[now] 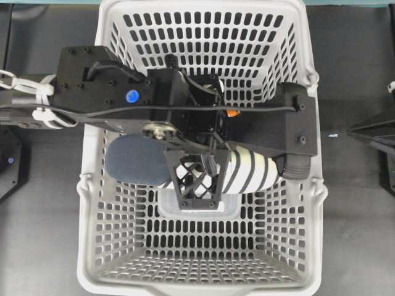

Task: Pick up the slipper from the shopping basket with the left arm.

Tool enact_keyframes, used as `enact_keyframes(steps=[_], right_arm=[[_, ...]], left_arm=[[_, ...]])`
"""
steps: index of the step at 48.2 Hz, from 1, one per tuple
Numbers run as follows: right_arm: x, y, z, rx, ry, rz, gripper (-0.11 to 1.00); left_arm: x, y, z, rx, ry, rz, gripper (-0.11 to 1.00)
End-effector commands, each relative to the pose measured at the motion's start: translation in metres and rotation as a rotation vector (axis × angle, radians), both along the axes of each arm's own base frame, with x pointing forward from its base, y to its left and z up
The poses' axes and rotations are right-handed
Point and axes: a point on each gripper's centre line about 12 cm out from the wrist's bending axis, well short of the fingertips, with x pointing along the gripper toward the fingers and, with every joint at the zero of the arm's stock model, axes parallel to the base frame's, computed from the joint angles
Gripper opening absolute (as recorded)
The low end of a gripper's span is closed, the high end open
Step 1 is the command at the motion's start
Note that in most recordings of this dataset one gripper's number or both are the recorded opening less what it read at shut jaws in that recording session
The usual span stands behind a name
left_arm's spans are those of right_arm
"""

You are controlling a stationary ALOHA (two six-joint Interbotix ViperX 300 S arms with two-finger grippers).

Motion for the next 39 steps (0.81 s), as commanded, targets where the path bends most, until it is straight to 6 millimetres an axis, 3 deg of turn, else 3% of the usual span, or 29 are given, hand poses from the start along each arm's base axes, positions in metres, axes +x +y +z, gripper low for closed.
enact_keyframes(steps=[1,39], right_arm=[[0.001,0.0003,0.0031,0.005,-0.009,0.001,0.01],[0.0007,0.0002,0.0025,0.005,-0.007,0.001,0.01]], left_arm=[[-0.0044,-0.0004,0.0171,-0.001,-0.048,-0.002,0.06],[-0.0042,-0.0004,0.0164,-0.001,-0.045,-0.002,0.06]])
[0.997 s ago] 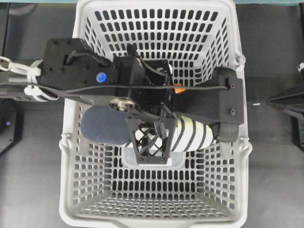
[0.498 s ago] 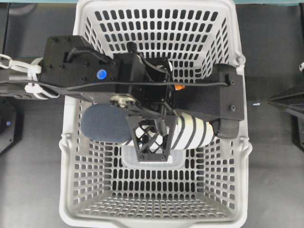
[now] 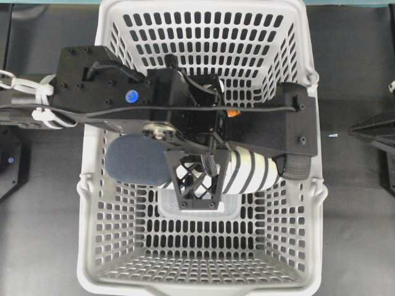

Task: Pick up the slipper from the shopping basket with the left arm.

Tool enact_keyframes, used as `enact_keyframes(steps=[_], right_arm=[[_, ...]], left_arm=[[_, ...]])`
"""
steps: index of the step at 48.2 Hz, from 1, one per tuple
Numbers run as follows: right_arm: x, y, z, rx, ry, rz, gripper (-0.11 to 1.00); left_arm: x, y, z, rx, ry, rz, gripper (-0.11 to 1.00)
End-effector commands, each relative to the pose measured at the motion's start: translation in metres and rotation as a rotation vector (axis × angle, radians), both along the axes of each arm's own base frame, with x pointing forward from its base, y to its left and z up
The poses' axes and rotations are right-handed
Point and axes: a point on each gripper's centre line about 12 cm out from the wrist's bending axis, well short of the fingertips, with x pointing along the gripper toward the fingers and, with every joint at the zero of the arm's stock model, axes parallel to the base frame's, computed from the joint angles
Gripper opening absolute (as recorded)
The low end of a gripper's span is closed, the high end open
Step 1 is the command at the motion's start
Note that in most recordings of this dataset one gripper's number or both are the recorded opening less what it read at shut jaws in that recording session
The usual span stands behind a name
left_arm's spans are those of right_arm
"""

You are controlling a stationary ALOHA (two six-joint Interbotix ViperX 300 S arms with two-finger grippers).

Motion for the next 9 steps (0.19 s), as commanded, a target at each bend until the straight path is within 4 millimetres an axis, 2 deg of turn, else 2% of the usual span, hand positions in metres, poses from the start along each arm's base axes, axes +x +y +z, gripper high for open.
enact_keyframes(steps=[1,9], right_arm=[[0.0014,0.0006,0.0024,0.006,-0.004,0.003,0.01],[0.0014,0.0008,0.0024,0.006,-0.004,0.004,0.01]], left_arm=[[-0.0042,0.001,0.0153,0.0,-0.04,0.002,0.06],[-0.0044,0.0016,0.0166,-0.003,-0.045,0.004,0.06]])
